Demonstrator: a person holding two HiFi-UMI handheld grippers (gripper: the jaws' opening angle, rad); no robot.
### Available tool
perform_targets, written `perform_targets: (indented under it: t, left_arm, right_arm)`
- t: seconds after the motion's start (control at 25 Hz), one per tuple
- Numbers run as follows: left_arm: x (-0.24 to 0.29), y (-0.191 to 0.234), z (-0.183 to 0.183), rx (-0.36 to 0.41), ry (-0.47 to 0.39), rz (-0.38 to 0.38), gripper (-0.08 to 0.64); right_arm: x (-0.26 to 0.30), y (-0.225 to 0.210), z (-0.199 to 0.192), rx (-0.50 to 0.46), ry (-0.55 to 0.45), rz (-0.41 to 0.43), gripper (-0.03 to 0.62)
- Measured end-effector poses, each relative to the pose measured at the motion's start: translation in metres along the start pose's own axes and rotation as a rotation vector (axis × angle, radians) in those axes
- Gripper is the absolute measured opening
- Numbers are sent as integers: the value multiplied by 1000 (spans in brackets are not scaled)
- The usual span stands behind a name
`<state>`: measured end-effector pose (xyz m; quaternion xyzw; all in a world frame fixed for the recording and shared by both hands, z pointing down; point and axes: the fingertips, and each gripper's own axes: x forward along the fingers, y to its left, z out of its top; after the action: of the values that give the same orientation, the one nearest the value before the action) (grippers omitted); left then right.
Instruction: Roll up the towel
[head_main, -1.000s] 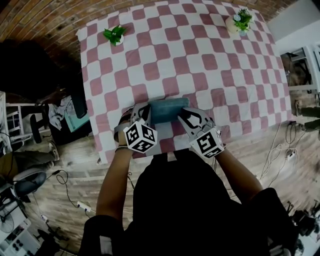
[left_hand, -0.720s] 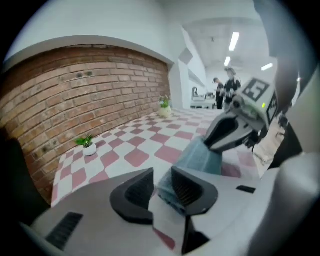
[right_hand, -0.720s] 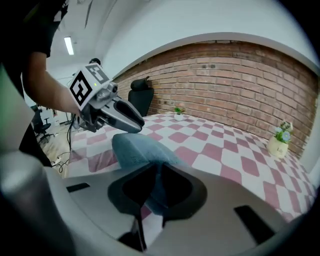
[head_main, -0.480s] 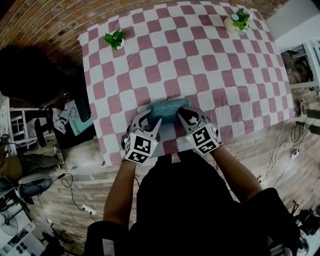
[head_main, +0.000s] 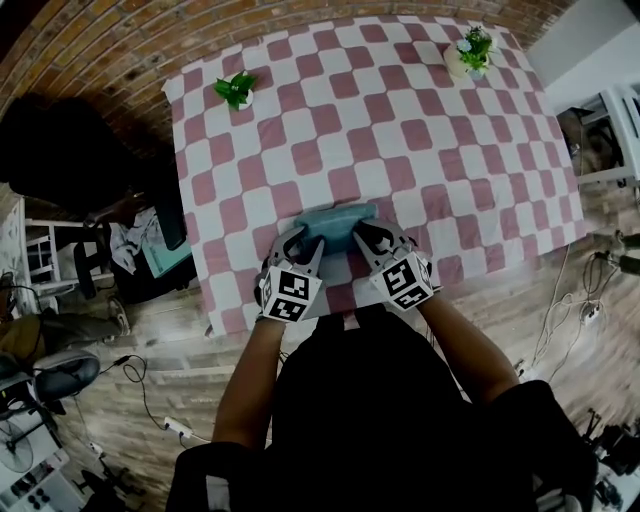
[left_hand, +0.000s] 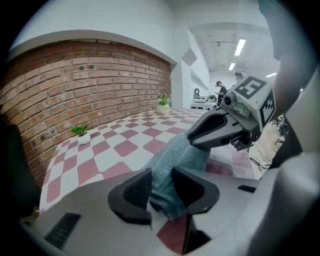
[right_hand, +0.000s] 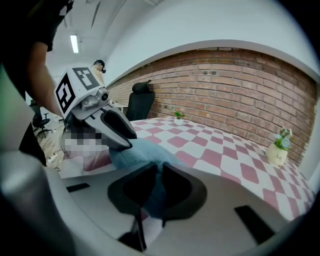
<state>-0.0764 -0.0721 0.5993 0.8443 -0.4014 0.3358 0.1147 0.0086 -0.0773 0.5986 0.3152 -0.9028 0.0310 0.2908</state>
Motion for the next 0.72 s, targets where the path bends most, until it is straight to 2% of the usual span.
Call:
perform_targets:
  t: [0.16,0.32,0.44,0.72]
  left_arm:
    - [-10,6,7,-37,-21,32,158]
    - [-25,6,17,-129,-93,42,205]
    - [-35,6,24,-151,-126,55,221]
    - [-54,10,34,-165,-170,69,232]
  right_arm:
    - [-9,2,12,-3,-30,33,54]
    - [-21,11,29,14,-93,84,157]
    - [-33,13,37,19,-130,77,183]
    - [-55,9,59,15,-204,35,184]
